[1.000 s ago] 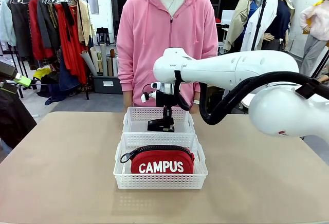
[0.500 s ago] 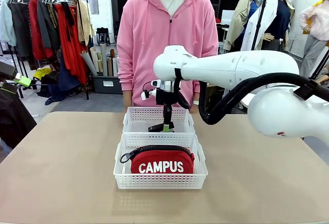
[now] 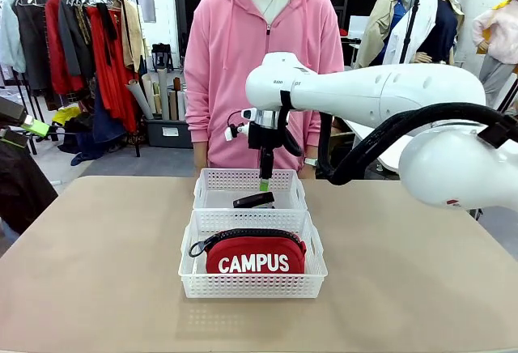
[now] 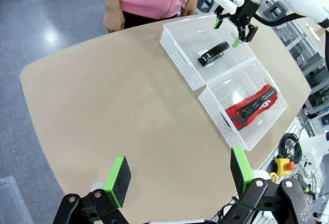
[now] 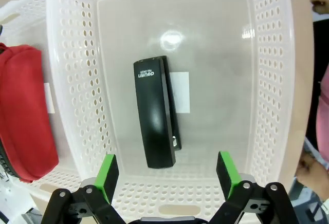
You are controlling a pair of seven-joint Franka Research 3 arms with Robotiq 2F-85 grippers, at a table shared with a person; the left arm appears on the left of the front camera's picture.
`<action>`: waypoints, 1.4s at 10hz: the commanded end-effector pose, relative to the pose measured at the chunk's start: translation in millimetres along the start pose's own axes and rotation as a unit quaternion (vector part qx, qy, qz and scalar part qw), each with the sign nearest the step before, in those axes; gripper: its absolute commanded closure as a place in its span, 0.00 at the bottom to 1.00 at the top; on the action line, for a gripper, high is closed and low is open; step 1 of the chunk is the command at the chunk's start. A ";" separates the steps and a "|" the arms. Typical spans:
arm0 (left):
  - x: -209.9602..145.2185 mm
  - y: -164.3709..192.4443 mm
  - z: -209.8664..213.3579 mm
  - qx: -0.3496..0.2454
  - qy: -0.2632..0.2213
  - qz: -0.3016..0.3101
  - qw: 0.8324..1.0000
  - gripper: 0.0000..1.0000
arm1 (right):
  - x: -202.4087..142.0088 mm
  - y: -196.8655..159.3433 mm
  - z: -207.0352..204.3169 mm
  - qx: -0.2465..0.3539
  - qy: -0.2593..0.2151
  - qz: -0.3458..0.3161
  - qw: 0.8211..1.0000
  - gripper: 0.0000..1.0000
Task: Distribute items into two baskets.
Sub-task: Place the picked Stapler into the Organizing basket as instructed by the person.
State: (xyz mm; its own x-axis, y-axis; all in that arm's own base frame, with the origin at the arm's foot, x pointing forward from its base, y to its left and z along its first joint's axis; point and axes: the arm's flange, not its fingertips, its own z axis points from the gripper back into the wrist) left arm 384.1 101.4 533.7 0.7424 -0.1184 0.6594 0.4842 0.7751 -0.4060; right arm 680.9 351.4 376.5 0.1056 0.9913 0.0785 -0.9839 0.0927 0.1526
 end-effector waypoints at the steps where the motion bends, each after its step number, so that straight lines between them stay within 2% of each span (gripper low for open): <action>1: -0.6 -0.9 0.5 -0.002 -0.002 0.005 1.000 0.00 | -14.3 23.2 -0.6 0.000 0.007 -0.024 1.000 0.00; 4: -0.6 -0.9 0.5 -0.002 -0.002 0.005 1.000 0.00 | -18.8 36.4 8.7 -0.015 0.013 -0.033 0.999 0.00; 5: -0.6 -0.9 0.5 -0.002 -0.002 0.005 1.000 0.00 | -14.9 31.3 11.2 -0.011 0.033 -0.018 0.999 0.00; 6: -0.6 -0.9 0.5 -0.002 -0.002 0.005 1.000 0.00 | -6.1 13.5 10.4 -0.002 0.009 -0.021 1.000 0.00; 14: -0.6 -0.9 0.5 -0.002 -0.002 0.005 1.000 0.00 | -6.1 13.5 10.4 -0.002 0.009 -0.021 1.000 0.00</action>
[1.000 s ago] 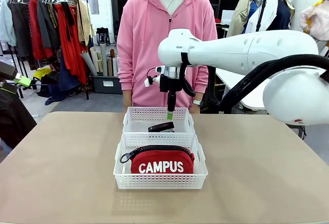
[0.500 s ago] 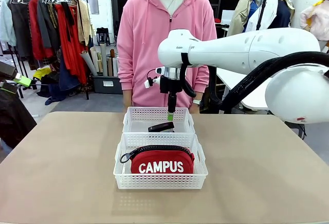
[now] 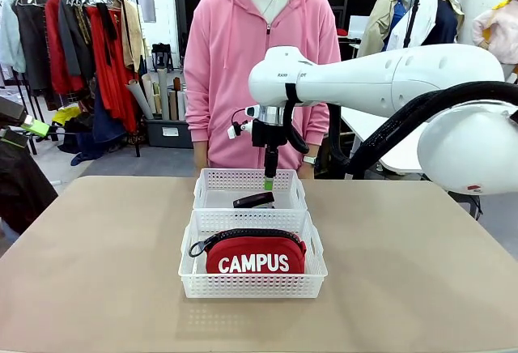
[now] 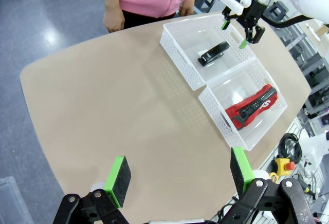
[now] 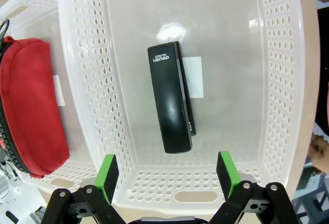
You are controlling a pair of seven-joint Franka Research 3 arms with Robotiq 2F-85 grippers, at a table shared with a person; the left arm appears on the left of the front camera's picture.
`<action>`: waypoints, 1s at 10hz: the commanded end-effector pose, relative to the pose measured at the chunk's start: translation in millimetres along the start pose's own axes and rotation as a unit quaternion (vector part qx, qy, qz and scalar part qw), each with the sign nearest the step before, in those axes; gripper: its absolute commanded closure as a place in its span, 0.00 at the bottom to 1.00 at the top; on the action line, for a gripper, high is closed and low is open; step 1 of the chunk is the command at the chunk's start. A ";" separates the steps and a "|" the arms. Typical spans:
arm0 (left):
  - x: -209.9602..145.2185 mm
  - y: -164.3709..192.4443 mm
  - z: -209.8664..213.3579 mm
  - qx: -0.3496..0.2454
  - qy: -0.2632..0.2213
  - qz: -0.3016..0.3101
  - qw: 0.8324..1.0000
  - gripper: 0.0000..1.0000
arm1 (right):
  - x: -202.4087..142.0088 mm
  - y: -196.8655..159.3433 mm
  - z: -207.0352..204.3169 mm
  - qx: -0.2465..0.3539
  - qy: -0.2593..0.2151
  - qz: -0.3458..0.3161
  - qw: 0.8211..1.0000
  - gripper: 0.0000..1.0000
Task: Distribute items into two baskets.
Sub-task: Place the picked Stapler into the Organizing basket as instructed by the person.
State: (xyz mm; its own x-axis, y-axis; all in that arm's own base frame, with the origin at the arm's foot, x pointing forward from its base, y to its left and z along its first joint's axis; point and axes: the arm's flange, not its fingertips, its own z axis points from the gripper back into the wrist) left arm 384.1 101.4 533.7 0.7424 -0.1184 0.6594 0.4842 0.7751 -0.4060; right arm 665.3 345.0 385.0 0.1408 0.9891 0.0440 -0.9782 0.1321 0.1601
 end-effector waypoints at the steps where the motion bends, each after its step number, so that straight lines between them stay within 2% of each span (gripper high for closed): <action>1: -0.7 -0.9 0.5 -0.002 -0.002 0.006 1.000 0.00 | 1.2 -2.5 3.8 -0.004 -0.005 -0.001 1.000 0.00; 4: -0.7 -0.9 0.5 -0.002 -0.002 0.006 1.000 0.00 | 0.0 0.0 0.0 0.000 0.000 0.000 1.000 0.00; 7: -0.7 -0.9 0.5 -0.002 -0.002 0.006 1.000 0.00 | -83.2 14.9 53.4 0.001 -0.049 -0.108 0.993 0.00; 8: -0.7 -0.9 0.5 -0.002 -0.002 0.006 1.000 0.00 | -107.0 23.2 66.0 0.016 -0.067 -0.115 0.991 0.00; 10: -0.7 -0.9 0.5 -0.002 -0.002 0.006 1.000 0.00 | -157.8 39.8 91.6 0.005 -0.090 -0.164 0.982 0.00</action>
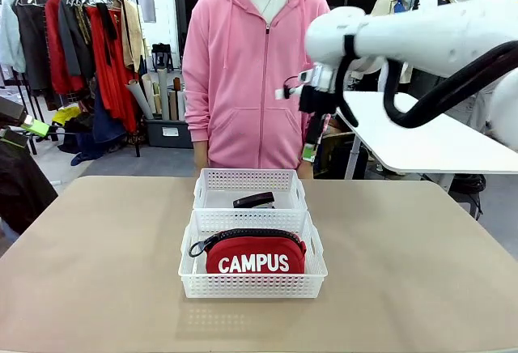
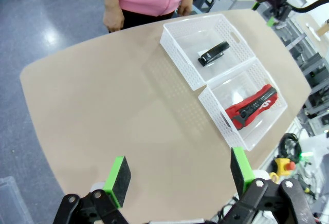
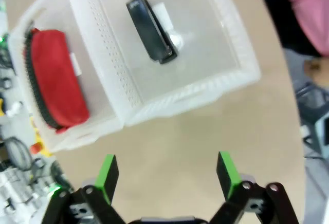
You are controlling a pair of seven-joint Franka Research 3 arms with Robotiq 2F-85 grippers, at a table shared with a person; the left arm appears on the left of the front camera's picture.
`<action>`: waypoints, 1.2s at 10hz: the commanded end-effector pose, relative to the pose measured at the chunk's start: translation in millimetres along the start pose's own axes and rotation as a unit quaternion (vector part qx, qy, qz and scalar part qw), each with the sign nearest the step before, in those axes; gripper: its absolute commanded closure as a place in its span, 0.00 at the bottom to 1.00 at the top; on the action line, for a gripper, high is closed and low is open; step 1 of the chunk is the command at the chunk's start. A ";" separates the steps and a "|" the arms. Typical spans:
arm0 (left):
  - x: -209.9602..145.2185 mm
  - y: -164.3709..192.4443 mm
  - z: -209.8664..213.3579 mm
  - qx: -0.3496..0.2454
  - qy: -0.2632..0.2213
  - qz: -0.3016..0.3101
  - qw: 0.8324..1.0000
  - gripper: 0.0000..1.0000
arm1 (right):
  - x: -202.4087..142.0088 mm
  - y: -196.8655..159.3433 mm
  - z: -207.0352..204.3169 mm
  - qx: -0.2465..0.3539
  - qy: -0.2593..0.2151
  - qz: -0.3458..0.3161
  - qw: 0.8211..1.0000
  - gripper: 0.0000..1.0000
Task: Distribute items into two baskets.
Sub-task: Place the picked Stapler into the Organizing basket as instructed by the person.
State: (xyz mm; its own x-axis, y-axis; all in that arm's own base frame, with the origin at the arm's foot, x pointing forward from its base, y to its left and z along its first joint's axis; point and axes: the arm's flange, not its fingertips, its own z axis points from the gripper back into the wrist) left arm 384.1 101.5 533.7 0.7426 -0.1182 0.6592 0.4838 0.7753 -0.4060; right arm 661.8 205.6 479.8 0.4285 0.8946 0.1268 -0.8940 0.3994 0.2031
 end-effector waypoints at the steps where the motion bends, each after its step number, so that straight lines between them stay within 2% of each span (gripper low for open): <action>1: -0.6 -1.0 0.4 -0.002 -0.002 0.005 1.000 0.00 | -67.4 34.8 9.9 -0.004 -0.046 -0.049 0.998 0.00; 4: -0.6 -1.0 0.4 -0.002 -0.002 0.005 1.000 0.00 | -162.8 53.8 34.6 0.012 -0.114 -0.120 0.986 0.00; 6: -0.6 -1.0 0.4 -0.002 -0.002 0.005 1.000 0.00 | -227.9 68.5 48.0 0.007 -0.181 -0.192 0.965 0.00; 7: -0.6 -1.0 0.4 -0.002 -0.002 0.005 1.000 0.00 | -255.1 67.5 56.3 0.032 -0.220 -0.220 0.950 0.00; 9: -0.6 -1.0 0.4 -0.002 -0.002 0.005 1.000 0.00 | -294.5 66.9 58.9 0.095 -0.273 -0.257 0.922 0.00; 10: -0.6 -1.0 0.4 -0.002 -0.002 0.005 1.000 0.00 | -307.1 69.2 52.5 0.136 -0.282 -0.280 0.907 0.00; 12: -0.6 -1.0 0.4 -0.002 -0.002 0.005 1.000 0.00 | -328.3 81.9 38.3 0.166 -0.301 -0.304 0.889 0.00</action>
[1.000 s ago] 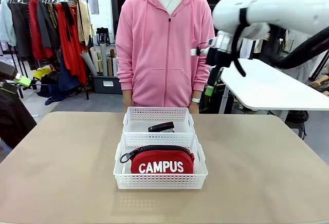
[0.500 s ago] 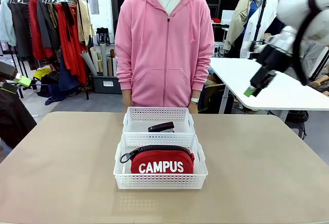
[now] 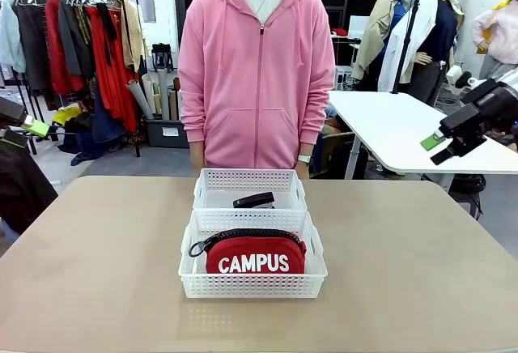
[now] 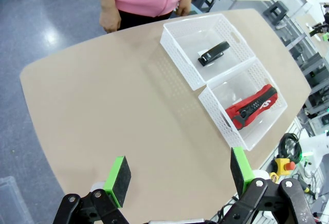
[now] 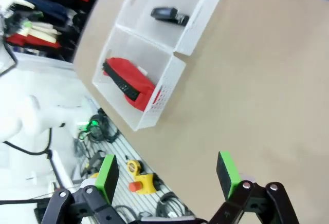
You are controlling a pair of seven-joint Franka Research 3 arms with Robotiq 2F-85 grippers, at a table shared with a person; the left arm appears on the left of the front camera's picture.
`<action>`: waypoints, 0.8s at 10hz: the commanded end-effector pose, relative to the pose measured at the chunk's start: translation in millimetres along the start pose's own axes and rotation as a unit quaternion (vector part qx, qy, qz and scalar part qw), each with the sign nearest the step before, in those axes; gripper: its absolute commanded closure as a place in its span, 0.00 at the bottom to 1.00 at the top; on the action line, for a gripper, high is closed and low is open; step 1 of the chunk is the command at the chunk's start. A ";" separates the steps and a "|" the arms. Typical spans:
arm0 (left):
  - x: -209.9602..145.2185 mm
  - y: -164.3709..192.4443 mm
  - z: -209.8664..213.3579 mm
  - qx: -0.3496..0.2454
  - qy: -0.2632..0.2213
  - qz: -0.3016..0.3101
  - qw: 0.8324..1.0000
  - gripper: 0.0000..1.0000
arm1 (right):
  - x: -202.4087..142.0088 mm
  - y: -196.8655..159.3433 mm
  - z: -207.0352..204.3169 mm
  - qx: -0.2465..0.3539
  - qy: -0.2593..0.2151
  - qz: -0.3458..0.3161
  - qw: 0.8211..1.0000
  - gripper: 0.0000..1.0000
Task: Distribute items into two baskets.
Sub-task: Place the picked Stapler into the Organizing basket as instructed by the person.
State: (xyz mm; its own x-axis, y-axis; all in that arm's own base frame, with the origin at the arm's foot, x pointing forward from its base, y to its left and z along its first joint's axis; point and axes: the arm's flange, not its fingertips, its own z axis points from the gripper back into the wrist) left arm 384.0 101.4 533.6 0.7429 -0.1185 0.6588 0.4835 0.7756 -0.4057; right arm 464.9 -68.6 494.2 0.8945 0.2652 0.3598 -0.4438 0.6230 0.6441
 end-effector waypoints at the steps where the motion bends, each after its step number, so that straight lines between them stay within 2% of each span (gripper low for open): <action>1: -0.5 -0.9 0.5 -0.003 -0.002 0.005 1.000 0.00 | -21.1 7.7 -5.4 0.038 -0.026 -0.009 0.999 0.00; 4: -0.5 -0.9 0.5 -0.003 -0.002 0.005 1.000 0.00 | -45.9 9.4 -8.3 0.053 -0.061 -0.014 0.997 0.00; 8: -0.5 -0.9 0.5 -0.003 -0.002 0.005 1.000 0.00 | -55.1 39.8 -18.0 0.030 -0.055 -0.002 0.998 0.00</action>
State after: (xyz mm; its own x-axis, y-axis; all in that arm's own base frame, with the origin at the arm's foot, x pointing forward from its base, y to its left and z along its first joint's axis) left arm 384.0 101.4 533.6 0.7429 -0.1185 0.6588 0.4835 0.7756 -0.4057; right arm 404.6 -54.9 489.7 0.8952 0.1895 0.4033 -0.4353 0.5657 0.7004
